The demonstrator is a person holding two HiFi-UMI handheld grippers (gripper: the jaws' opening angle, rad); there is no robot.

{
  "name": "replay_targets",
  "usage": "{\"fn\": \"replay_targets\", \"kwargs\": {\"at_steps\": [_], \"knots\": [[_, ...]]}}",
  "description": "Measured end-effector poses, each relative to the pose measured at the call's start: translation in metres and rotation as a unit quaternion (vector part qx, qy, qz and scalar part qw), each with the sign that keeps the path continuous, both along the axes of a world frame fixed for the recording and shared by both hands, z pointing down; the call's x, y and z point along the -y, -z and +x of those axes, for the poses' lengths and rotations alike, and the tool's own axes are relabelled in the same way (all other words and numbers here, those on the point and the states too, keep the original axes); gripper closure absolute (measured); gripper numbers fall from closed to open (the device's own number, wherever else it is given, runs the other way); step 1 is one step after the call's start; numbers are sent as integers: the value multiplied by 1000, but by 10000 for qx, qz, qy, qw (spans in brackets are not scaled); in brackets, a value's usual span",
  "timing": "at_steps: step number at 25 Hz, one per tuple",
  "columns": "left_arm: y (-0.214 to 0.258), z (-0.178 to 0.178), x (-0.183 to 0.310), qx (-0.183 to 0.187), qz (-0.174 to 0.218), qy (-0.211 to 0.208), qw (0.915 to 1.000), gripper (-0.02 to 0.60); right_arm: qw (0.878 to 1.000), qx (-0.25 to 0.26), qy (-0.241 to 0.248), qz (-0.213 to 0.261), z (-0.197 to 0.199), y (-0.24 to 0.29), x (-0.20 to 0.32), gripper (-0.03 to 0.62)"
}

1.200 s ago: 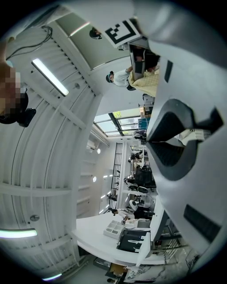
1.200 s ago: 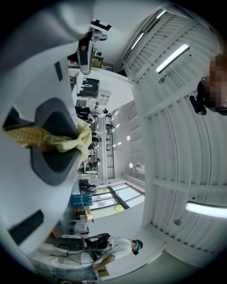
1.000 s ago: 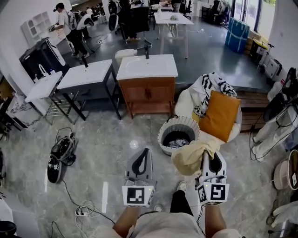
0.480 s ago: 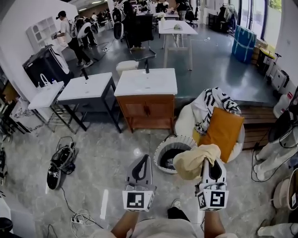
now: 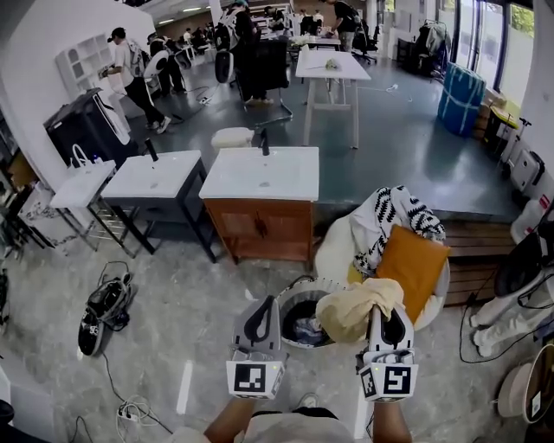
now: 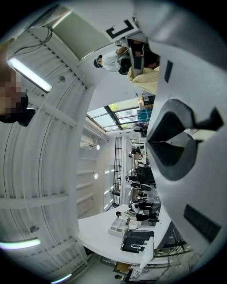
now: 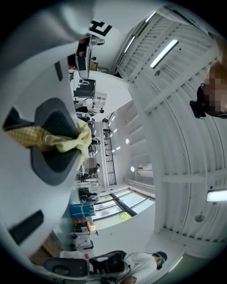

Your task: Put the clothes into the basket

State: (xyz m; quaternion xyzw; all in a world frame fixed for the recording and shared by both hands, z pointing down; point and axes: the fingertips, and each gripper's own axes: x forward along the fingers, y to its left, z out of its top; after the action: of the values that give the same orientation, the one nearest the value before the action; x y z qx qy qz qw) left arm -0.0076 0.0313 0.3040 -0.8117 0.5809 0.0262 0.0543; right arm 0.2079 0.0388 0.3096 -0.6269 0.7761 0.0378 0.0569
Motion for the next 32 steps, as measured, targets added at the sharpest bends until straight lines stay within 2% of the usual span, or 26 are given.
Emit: {"fn": "replay_targets", "kwargs": {"at_steps": [12, 17, 22, 32], "knots": [[-20, 36, 41, 16, -199, 37, 9998, 575, 9996, 119, 173, -198, 27, -26, 47, 556], [-33, 23, 63, -97, -268, 39, 9996, 577, 9993, 22, 203, -313, 10, -37, 67, 556], [-56, 14, 84, -7, -304, -128, 9995, 576, 9984, -38, 283, -483, -9, -56, 92, 556], [-99, -18, 143, -302, -518, -221, 9980, 577, 9918, -355, 495, -1124, -55, -115, 151, 556]]}}
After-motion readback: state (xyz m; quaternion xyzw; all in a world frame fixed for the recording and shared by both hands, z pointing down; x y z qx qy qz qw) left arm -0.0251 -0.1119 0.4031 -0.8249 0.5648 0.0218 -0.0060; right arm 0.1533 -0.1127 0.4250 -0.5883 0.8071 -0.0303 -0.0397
